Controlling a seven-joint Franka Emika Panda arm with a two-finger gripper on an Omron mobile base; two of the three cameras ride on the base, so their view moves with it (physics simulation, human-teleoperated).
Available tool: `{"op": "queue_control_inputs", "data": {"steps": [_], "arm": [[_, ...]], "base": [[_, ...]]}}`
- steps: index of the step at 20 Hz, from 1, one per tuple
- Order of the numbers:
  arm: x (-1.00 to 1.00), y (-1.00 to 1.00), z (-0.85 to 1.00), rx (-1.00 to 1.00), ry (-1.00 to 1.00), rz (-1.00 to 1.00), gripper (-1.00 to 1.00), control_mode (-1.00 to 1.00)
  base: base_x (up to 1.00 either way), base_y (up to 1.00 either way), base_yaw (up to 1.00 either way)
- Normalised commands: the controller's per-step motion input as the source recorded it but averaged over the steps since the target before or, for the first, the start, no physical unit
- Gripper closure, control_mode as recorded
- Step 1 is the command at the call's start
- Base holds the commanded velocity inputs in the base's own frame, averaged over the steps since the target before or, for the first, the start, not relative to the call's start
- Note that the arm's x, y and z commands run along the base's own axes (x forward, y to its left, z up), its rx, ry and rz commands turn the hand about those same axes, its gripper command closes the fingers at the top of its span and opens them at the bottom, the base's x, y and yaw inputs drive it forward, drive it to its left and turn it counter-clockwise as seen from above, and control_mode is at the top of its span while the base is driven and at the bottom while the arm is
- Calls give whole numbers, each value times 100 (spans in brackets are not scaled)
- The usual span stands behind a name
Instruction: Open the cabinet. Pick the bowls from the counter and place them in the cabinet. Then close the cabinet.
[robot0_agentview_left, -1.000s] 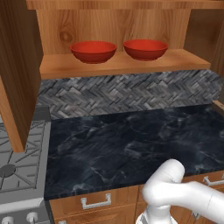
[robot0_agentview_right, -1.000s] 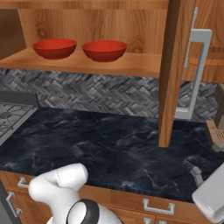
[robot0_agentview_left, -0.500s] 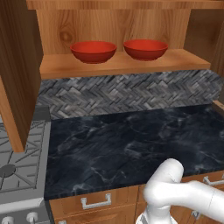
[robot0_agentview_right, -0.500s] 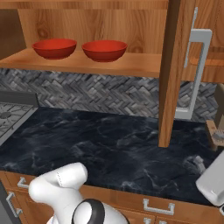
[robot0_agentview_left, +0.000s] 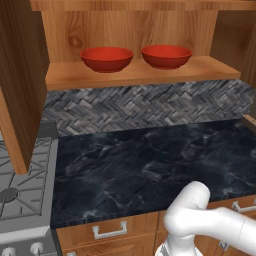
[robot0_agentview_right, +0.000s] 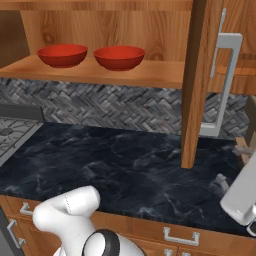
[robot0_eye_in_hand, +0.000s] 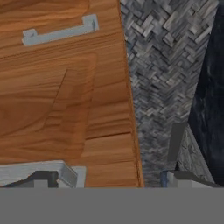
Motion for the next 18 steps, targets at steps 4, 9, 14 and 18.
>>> {"op": "queue_control_inputs", "data": {"steps": [4, 9, 14, 18], "arm": [[43, 24, -1, -2, 0, 0, -100, -100], [41, 15, -1, -1, 0, 0, -100, -100], [34, 27, -17, -3, 0, 0, -100, -100], [18, 45, -25, -4, -5, 0, -100, -100]], "base": [[0, 0, 0], [0, 0, 0], [0, 0, 0], [0, 0, 0]]}}
